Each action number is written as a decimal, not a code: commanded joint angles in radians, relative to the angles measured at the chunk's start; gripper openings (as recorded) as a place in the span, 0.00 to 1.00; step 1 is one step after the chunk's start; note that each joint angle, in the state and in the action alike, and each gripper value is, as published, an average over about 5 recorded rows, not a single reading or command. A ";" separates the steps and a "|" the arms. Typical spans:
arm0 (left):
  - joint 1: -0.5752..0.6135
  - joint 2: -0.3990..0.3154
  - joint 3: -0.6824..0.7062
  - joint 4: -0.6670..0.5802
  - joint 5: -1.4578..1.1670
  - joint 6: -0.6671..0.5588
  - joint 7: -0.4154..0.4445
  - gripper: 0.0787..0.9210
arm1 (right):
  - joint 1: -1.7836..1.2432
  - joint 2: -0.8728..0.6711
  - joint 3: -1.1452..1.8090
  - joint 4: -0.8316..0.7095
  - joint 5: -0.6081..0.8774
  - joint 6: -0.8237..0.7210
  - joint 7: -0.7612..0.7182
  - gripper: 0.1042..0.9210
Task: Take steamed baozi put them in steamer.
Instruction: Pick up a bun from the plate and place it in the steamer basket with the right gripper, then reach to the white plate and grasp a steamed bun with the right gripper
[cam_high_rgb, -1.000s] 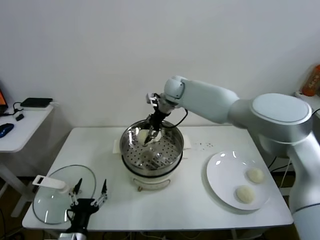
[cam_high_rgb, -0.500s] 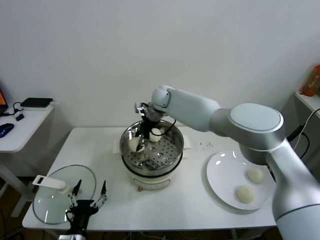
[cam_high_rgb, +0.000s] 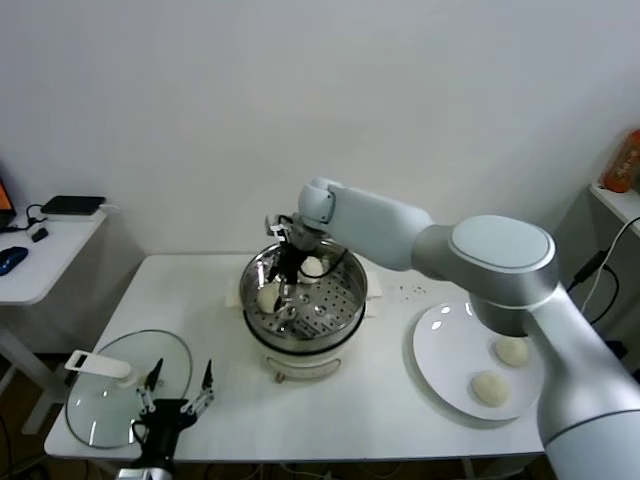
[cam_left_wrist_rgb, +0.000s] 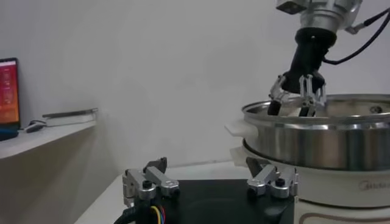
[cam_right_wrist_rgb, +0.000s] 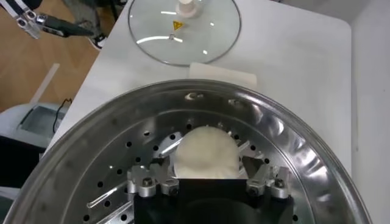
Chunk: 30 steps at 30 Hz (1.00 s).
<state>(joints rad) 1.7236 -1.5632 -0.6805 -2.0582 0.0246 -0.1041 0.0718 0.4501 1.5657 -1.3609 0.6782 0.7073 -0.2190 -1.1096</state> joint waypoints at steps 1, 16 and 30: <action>0.000 0.000 0.001 -0.003 0.005 0.004 0.000 0.88 | 0.027 -0.040 0.008 0.047 -0.022 0.002 -0.008 0.88; -0.011 -0.001 0.018 -0.013 0.014 0.014 0.000 0.88 | 0.399 -0.507 -0.130 0.483 0.119 0.006 -0.072 0.88; 0.007 -0.002 0.028 -0.026 0.014 0.010 0.002 0.88 | 0.313 -0.973 -0.176 0.721 -0.199 0.064 -0.160 0.88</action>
<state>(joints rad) 1.7235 -1.5650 -0.6554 -2.0798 0.0359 -0.0918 0.0736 0.7700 0.9355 -1.5015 1.2100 0.6804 -0.1856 -1.2183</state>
